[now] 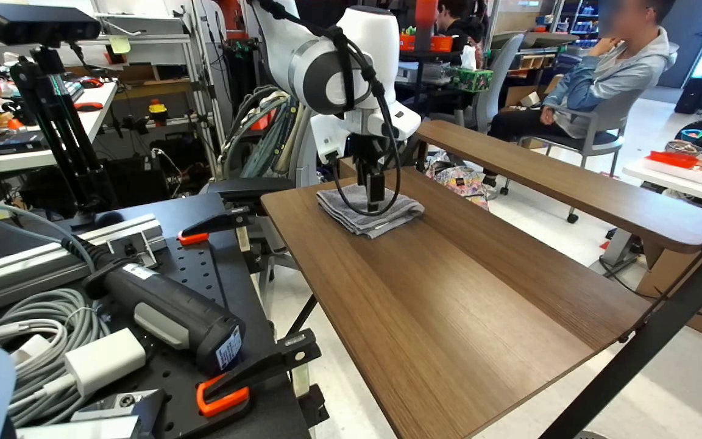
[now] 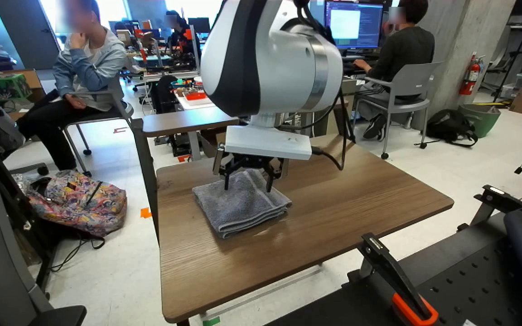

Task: Move the gray towel to the left

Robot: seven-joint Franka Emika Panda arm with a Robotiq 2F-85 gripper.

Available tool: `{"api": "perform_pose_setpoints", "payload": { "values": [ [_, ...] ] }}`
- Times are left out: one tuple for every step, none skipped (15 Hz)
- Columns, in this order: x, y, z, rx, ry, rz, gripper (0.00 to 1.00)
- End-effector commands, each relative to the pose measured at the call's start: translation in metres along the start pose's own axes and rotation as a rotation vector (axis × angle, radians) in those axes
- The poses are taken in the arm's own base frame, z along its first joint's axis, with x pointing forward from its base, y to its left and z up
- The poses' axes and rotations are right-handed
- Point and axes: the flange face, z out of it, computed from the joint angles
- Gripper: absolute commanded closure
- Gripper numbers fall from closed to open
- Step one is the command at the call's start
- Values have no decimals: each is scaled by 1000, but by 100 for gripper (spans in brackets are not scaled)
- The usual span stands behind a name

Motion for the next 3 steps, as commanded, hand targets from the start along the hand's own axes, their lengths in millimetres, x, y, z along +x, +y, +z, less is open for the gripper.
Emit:
{"api": "perform_pose_setpoints", "payload": {
  "values": [
    [-10,22,-15,-6,-22,-8,0],
    [-4,9,-6,0,-6,-2,0],
    [-6,15,-6,-5,-12,1,0]
  ]
}}
